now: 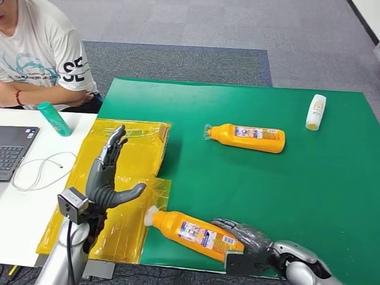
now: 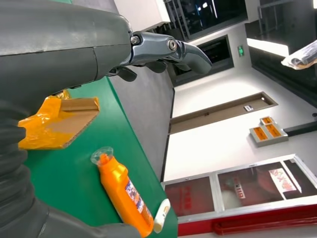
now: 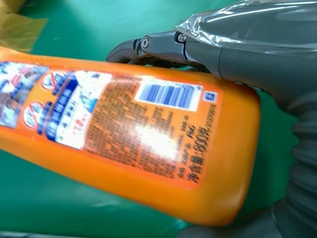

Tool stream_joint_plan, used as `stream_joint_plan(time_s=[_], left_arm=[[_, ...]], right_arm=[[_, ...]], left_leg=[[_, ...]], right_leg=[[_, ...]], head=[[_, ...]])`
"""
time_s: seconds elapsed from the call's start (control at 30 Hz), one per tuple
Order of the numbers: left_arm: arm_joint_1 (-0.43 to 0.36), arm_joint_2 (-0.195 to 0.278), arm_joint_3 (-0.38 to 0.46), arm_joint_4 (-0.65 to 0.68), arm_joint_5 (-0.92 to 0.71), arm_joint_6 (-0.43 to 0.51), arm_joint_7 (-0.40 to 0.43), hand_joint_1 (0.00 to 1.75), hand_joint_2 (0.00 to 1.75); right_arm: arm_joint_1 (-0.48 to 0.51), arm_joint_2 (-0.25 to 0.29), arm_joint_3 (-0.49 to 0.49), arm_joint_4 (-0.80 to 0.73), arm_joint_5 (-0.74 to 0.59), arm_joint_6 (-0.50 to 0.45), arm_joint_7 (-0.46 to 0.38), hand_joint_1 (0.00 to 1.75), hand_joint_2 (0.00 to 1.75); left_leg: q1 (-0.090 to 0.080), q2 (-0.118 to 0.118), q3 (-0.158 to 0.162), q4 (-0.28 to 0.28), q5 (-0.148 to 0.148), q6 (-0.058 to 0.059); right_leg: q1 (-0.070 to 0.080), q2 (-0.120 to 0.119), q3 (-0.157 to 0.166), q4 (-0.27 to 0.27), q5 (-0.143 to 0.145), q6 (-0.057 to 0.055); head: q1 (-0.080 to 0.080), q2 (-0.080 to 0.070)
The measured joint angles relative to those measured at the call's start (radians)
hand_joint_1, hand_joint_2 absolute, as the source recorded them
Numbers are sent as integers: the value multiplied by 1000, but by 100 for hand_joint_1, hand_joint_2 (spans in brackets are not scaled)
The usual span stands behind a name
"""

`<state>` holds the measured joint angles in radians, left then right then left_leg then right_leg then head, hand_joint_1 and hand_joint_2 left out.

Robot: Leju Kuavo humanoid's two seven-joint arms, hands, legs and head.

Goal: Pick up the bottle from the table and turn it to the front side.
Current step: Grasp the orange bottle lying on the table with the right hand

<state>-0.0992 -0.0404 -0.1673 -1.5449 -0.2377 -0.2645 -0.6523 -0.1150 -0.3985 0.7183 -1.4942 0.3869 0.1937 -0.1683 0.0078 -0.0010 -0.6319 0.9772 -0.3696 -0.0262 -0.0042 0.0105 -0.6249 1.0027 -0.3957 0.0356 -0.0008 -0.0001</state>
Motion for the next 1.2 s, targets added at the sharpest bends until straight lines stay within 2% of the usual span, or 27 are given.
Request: stream_joint_plan(time_s=[0.67, 1.2], left_arm=[[17, 0, 17, -10, -7, -1, 0, 0, 175], [47, 0, 38, -44, -8, -3, -3, 0, 175]], right_arm=[[4, 64, 16, -38, 17, -4, 7, 0, 175], [7, 74, 15, -40, 62, -11, 12, 0, 175]], left_leg=[[0, 0, 0, 0, 0, 0], [0, 0, 0, 0, 0, 0]], right_leg=[[0, 0, 0, 0, -1, 0], [0, 0, 0, 0, -1, 0]], head=[[0, 0], [0, 0]])
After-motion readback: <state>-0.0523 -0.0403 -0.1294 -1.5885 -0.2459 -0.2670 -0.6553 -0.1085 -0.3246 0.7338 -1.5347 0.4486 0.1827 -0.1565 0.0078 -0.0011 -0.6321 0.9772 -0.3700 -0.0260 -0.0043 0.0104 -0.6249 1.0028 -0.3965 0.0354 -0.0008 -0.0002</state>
